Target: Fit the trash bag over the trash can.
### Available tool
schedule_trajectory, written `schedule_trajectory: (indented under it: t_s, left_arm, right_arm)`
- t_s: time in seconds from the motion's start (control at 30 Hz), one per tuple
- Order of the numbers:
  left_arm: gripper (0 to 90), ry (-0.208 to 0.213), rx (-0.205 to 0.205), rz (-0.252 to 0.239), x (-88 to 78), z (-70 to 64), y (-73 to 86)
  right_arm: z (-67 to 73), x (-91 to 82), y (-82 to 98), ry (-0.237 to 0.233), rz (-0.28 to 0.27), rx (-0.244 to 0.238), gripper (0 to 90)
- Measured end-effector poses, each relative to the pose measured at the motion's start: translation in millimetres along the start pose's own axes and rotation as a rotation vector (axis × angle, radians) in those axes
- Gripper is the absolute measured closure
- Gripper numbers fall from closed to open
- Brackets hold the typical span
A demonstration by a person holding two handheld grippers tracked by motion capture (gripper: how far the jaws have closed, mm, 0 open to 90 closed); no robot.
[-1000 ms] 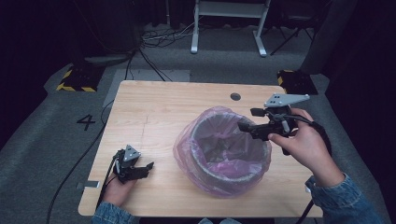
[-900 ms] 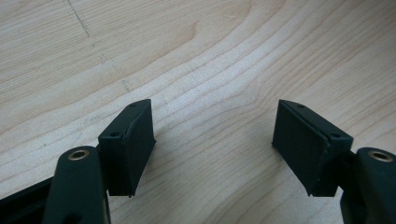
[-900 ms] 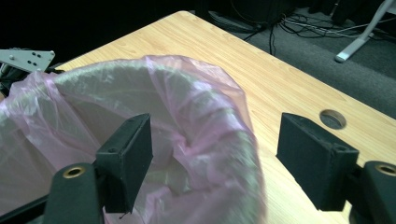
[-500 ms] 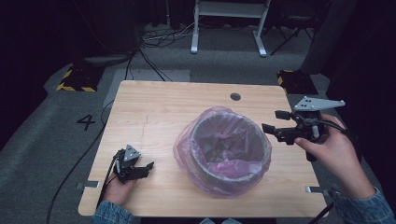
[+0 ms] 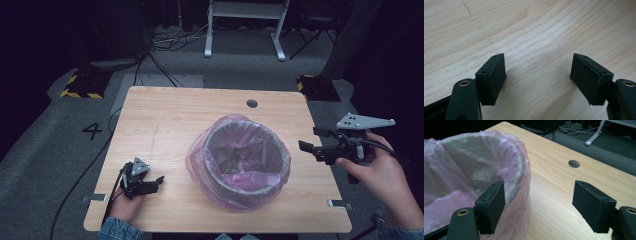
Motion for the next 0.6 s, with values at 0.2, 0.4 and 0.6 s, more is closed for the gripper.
schedule_trajectory:
  t_s: [0.2, 0.4, 0.6]
  left_arm:
    - [26.2, -0.001, -0.003, 0.000, -7.7, 2.1, 7.6]
    - [25.8, -0.002, 0.000, 0.003, -8.6, 2.3, 8.6]
    - [25.5, -0.002, 0.000, 0.002, -8.9, 1.8, 9.0]
  right_arm:
    - [2.7, -5.4, 13.5, -0.004, 0.017, 0.002, 26.0]
    - [-9.4, -2.3, 30.7, 0.047, 0.029, 0.009, 24.4]
    - [-17.6, 7.7, 58.2, 0.040, 0.065, 0.035, 24.0]
Point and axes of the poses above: each handheld gripper's, and its own axes: x roughly forward along the jaws, y roughly out of its underside, z roughly to its left, the point moved 9 cm from there along x, roughly forward along the jaws, and after that the axes turned 1 degree about -y, right-handed, at the moved point
